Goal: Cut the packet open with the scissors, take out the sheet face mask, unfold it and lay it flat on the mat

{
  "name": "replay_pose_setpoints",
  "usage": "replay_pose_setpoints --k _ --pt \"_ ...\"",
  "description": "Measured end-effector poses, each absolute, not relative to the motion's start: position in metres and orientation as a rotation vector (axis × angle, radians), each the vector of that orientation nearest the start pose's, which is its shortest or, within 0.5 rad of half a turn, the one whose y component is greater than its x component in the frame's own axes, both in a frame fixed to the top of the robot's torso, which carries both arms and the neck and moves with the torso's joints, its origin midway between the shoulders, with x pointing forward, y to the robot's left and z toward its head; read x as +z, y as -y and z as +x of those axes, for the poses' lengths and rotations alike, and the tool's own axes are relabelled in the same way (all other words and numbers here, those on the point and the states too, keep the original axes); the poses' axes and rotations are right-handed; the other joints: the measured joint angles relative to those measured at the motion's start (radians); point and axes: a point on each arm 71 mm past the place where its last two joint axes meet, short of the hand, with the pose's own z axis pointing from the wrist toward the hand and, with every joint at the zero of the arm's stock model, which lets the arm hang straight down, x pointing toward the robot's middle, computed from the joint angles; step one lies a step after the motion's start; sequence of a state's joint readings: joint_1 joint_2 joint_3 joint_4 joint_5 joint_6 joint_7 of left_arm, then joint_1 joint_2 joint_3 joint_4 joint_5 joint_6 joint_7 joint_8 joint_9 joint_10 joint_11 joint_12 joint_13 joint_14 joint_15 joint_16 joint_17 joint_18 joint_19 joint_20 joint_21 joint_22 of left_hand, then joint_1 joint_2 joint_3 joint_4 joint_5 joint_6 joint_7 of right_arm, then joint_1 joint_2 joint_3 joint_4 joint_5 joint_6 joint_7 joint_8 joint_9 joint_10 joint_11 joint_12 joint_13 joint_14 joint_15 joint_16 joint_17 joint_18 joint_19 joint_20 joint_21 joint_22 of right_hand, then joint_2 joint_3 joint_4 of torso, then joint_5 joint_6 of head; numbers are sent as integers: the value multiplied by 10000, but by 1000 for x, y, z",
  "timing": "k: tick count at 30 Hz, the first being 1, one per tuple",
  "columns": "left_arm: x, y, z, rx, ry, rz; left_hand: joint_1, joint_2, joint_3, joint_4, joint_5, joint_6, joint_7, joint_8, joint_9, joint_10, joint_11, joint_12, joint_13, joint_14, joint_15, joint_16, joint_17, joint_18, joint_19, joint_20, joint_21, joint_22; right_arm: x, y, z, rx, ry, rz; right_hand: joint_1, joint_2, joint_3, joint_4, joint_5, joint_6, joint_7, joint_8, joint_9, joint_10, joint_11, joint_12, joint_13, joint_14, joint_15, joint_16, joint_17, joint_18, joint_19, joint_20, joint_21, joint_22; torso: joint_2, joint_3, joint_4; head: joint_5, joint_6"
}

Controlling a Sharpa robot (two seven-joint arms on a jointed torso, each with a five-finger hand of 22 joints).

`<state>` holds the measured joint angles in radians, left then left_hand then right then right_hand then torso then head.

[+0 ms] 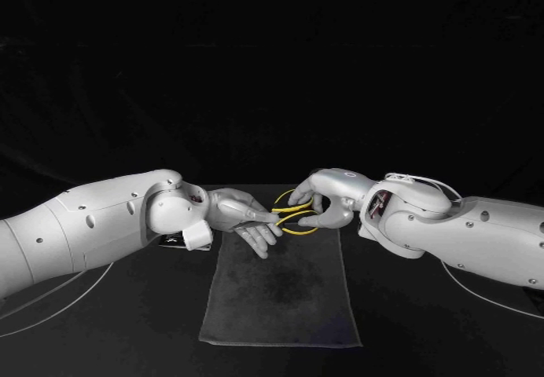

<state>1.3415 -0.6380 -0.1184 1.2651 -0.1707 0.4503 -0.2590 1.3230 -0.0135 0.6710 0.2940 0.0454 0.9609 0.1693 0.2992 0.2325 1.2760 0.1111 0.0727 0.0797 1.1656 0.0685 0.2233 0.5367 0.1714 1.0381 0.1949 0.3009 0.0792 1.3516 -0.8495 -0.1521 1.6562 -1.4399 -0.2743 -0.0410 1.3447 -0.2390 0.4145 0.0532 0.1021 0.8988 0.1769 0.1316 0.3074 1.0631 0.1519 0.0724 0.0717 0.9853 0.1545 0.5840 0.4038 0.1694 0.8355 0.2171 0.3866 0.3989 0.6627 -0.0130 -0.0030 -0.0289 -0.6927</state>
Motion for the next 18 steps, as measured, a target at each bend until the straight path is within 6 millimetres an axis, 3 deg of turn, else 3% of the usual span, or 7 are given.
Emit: replay_pose_setpoints --k 3,9,12,15,18 --pt "-188 -148 508 -14329 -25258 -6534 0 0 14 14 -22 -1 -1 22 16 0 0 0 0 32 -2 0 9 -3 0 0 0 0 -147 164 461 7955 -16545 -3429 53 77 -529 29 140 45 -51 -71 -45 -184 20 0 -9 -492 88 -334 -337 -3 -83 136 -628 -446 0 2 -3 7 -7" --pt "-189 -148 508 -14312 -25277 -6545 -15 -16 25 25 13 20 22 22 37 1 -1 0 -1 33 -1 0 12 -8 0 0 0 -1 -147 169 458 8307 -16879 -3121 361 488 -1857 122 203 -167 -310 -308 -162 -663 196 0 -34 -1530 57 -1004 -1027 -1 -69 393 -1579 -1177 0 10 -10 9 -13" --pt "-189 -149 508 -14301 -25285 -6553 -26 -27 42 42 14 39 40 22 37 35 -35 0 3 35 0 0 31 -10 0 0 0 -1 -148 171 457 8499 -17062 -2928 669 787 -2732 376 256 -231 -311 -353 -211 -1168 247 125 -63 -2262 160 -1606 -1570 0 3 568 -1940 -1506 1 14 -10 -8 -14" --pt "-189 -149 507 -14290 -25301 -6560 -52 -53 42 42 14 40 41 24 47 35 -35 0 8 36 1 0 44 -13 0 0 0 11 -148 173 456 8678 -17202 -2759 1074 895 -3257 798 256 -232 -311 -354 -231 -1345 392 196 -63 -2309 145 -2363 -2065 2 476 495 -2036 -1703 4 13 -9 -18 -14" --pt "-190 -148 507 -14295 -25316 -6569 -106 -80 42 42 13 40 41 75 57 36 -35 0 8 36 2 0 50 -15 0 0 0 11 -148 175 455 8797 -17284 -2638 1234 845 -3515 1056 297 -196 -273 -401 -230 -1362 375 197 -63 -2207 42 -2839 -2327 2 656 414 -2141 -1845 6 12 -5 -25 -13"
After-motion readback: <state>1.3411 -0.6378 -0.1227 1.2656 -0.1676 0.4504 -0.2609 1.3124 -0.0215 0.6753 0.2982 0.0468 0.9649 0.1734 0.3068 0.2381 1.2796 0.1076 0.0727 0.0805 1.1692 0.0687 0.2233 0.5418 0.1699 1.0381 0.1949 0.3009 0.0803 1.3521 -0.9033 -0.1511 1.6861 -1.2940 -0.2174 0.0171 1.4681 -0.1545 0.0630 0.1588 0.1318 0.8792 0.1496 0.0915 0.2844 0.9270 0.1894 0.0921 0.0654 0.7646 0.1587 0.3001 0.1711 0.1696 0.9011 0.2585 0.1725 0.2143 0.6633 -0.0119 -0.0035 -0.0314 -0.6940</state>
